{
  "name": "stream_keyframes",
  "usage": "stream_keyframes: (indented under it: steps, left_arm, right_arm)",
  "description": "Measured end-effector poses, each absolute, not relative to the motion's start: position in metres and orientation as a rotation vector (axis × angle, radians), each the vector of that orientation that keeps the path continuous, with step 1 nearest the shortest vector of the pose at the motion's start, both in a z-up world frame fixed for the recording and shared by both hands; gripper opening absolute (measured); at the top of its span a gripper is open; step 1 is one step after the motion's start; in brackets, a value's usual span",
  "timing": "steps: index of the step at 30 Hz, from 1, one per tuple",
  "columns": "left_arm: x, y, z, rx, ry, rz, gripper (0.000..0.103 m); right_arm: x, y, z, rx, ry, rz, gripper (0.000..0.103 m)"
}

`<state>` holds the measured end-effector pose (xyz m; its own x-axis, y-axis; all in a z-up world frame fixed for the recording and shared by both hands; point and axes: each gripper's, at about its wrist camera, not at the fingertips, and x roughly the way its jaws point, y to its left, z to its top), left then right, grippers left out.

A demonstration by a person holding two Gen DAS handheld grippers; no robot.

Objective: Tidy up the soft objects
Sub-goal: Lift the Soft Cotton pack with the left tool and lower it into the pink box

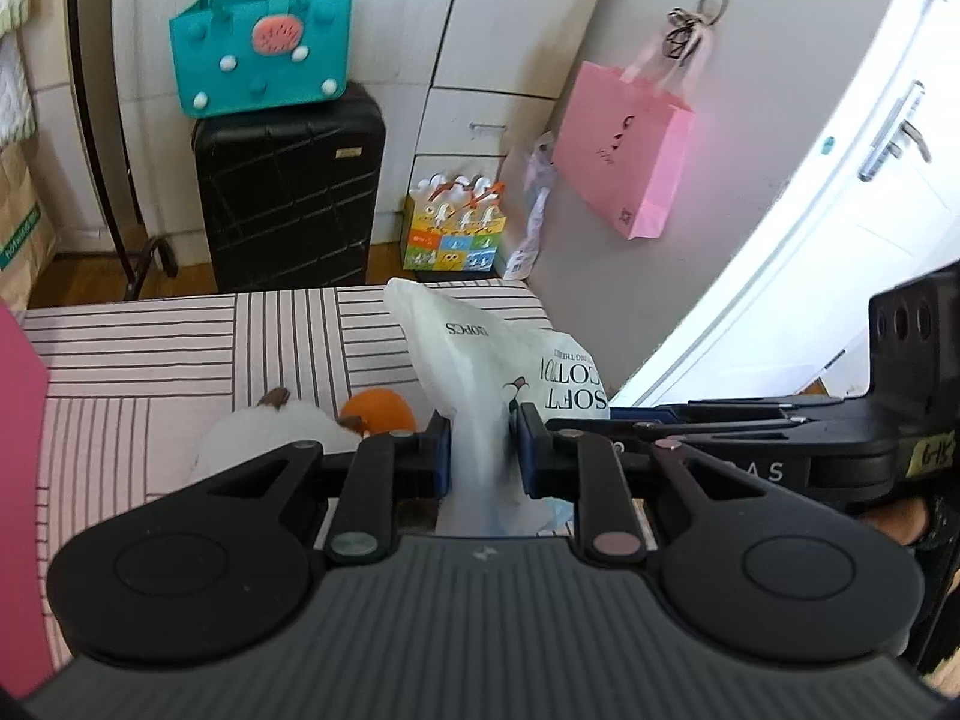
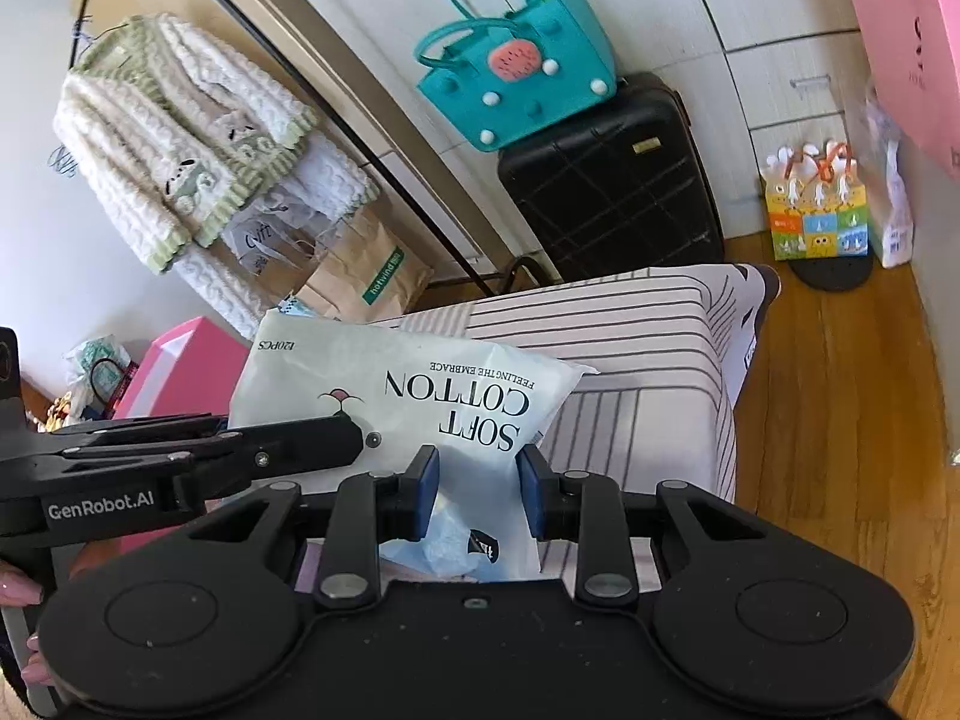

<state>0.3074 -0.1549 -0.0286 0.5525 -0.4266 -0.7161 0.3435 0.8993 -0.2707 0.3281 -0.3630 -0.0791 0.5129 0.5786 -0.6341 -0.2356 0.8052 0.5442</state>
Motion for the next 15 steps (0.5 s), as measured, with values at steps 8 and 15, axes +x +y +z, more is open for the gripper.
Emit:
stream_keyframes:
  steps: [8,15]
  left_arm:
    - [0.258,-0.141,-0.009,-0.050,0.834,-0.509,0.019]
    - [0.216,-0.116,0.001,-0.047,0.835,-0.549,0.018]
  right_arm:
    - [0.279,-0.350,-0.055,0.373,0.899,0.511,0.034]
    - [0.230,-0.327,-0.036,0.295,0.908,0.533,0.034]
